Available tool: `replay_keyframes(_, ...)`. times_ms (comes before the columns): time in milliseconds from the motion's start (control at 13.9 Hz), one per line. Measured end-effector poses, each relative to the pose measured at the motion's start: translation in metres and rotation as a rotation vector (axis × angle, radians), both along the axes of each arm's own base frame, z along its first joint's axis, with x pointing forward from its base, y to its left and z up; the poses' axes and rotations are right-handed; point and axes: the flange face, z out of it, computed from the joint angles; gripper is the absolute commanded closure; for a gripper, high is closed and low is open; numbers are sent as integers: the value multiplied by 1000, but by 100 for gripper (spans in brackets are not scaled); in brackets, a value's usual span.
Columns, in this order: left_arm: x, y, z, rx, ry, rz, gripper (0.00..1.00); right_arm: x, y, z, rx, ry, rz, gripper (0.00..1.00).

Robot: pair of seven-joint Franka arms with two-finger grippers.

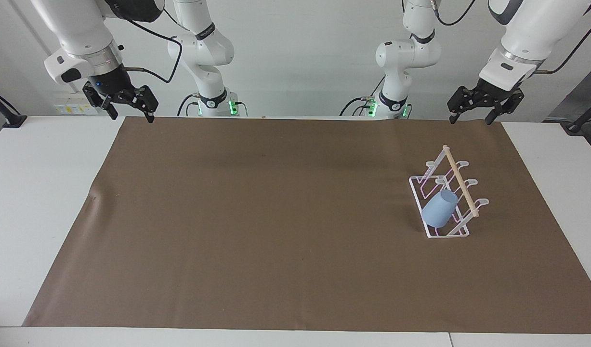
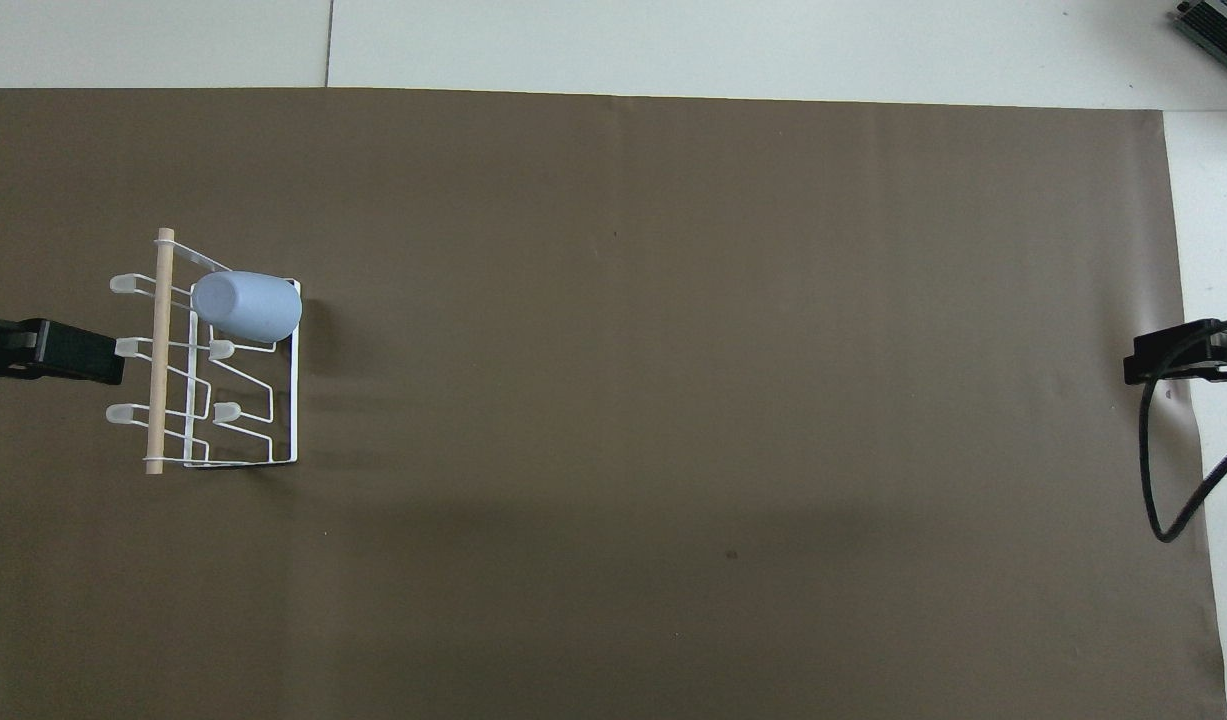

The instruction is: Hang cup on cup holder

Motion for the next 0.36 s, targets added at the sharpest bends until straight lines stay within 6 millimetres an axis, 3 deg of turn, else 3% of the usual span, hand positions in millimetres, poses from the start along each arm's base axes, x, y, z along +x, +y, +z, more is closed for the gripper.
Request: replay_keyframes(360, 1, 0, 0, -1, -7, 0, 0, -5, 0, 8, -1, -15, 0, 0)
